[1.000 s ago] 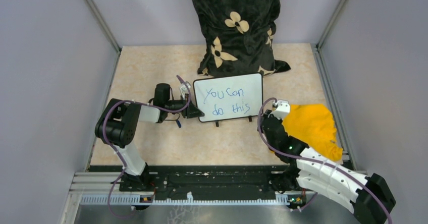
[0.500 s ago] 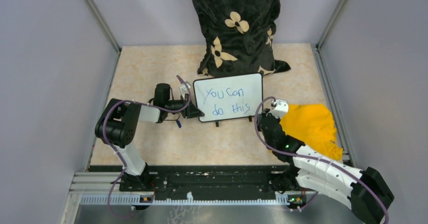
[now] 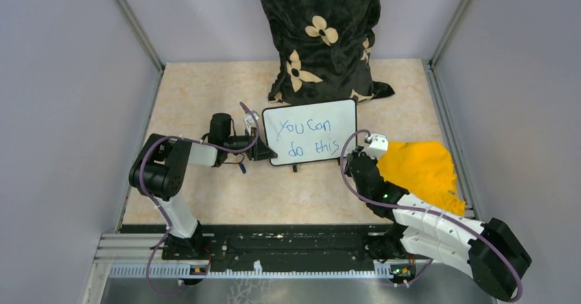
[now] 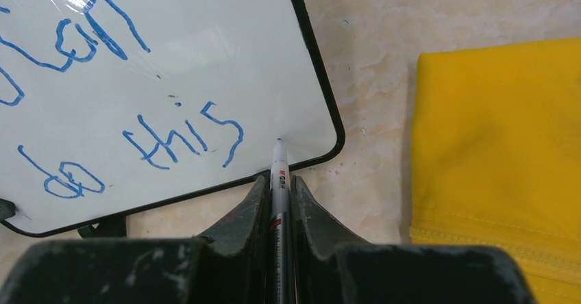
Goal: Write a sentence on the whiteboard
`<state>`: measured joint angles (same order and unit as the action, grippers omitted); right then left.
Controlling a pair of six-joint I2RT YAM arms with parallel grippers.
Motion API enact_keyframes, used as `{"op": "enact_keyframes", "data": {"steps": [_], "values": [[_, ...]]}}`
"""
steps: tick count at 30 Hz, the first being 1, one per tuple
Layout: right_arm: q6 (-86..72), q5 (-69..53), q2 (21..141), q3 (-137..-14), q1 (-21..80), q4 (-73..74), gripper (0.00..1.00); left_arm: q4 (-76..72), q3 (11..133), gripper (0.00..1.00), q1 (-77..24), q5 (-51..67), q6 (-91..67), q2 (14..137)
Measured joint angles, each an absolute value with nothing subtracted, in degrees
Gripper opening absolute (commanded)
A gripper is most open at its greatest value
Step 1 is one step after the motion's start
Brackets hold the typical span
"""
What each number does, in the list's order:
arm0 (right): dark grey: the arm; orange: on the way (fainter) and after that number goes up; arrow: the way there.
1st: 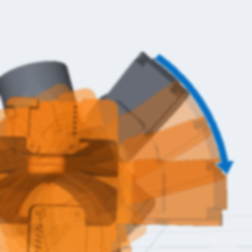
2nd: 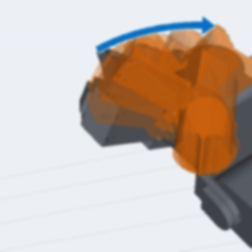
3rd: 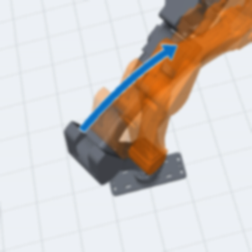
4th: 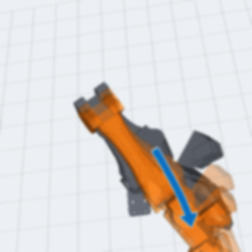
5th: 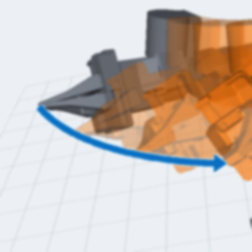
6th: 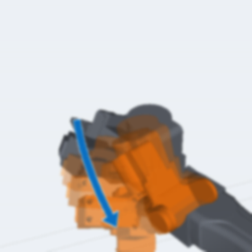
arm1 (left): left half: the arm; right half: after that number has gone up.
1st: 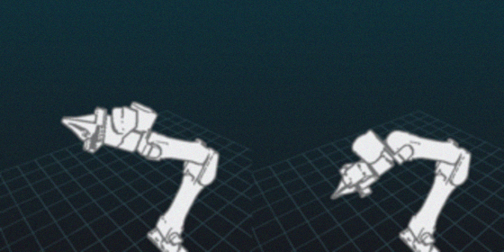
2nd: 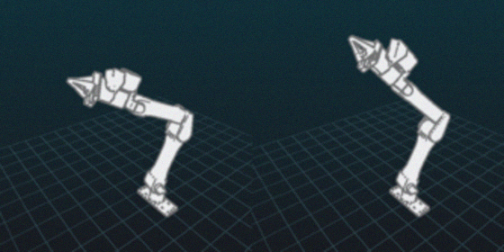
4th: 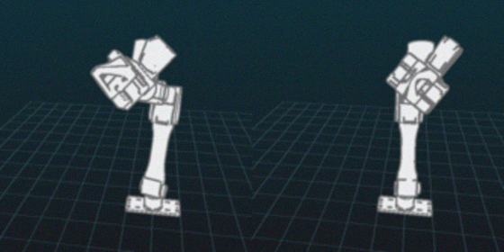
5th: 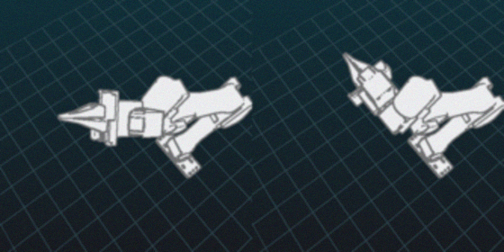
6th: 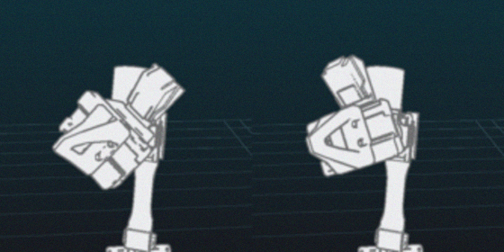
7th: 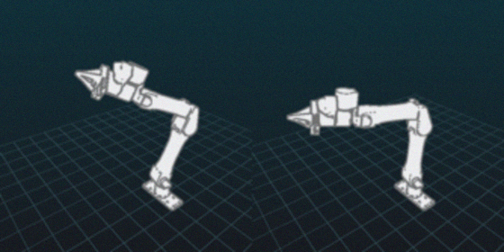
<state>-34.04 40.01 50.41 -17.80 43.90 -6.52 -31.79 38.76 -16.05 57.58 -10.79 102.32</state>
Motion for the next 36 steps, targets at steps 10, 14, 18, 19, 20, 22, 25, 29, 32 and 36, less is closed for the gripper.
{"op": "enact_keyframes", "data": {"steps": [10, 14, 18, 19, 20, 22, 25, 29, 32, 36], "values": [[-33.5, 40.0, 52.1, -18.2, 43.2, -8.2, 0.00, -31.7, 38.8, 0.27, -16.1, 57.6, -10.7, 102.3], [-33.5, 39.9, 52.7, -18.2, 43.0, -8.6, 0.00, -31.7, 38.8, 0.27, -16.1, 57.6, -10.7, 102.3], [-33.5, 39.9, 52.8, -18.2, 42.9, -8.8, 0.00, -31.7, 38.8, 0.27, -16.1, 57.6, -10.6, 102.3], [-33.5, 39.9, 52.9, -18.2, 42.9, -8.8, 0.00, -31.7, 38.8, 0.27, -16.1, 57.6, -10.6, 102.3], [-33.4, 39.9, 53.0, -18.2, 42.9, -8.9, 0.00, -31.7, 38.8, 0.27, -16.1, 57.6, -10.6, 102.3], [-33.4, 39.9, 53.0, -18.2, 42.9, -9.0, 0.00, -31.7, 38.8, 0.27, -16.1, 57.6, -10.6, 102.3], [-33.4, 39.8, 53.0, -18.2, 42.8, -9.0, 0.00, -31.7, 38.8, 0.27, -16.1, 57.6, -10.6, 102.3], [-33.4, 39.7, 53.0, -18.5, 42.8, -8.6, 0.00, -31.7, 38.8, 0.27, -16.1, 57.6, -10.6, 102.3], [-33.2, 39.2, 52.4, -19.1, 42.6, -7.6, 0.00, -31.6, 38.8, 0.28, -16.1, 57.5, -10.6, 102.3], [-33.2, 38.3, 49.7, -19.7, 42.6, -5.6, 0.00, -31.5, 38.8, 0.29, -16.1, 57.4, -10.7, 102.3]]}}
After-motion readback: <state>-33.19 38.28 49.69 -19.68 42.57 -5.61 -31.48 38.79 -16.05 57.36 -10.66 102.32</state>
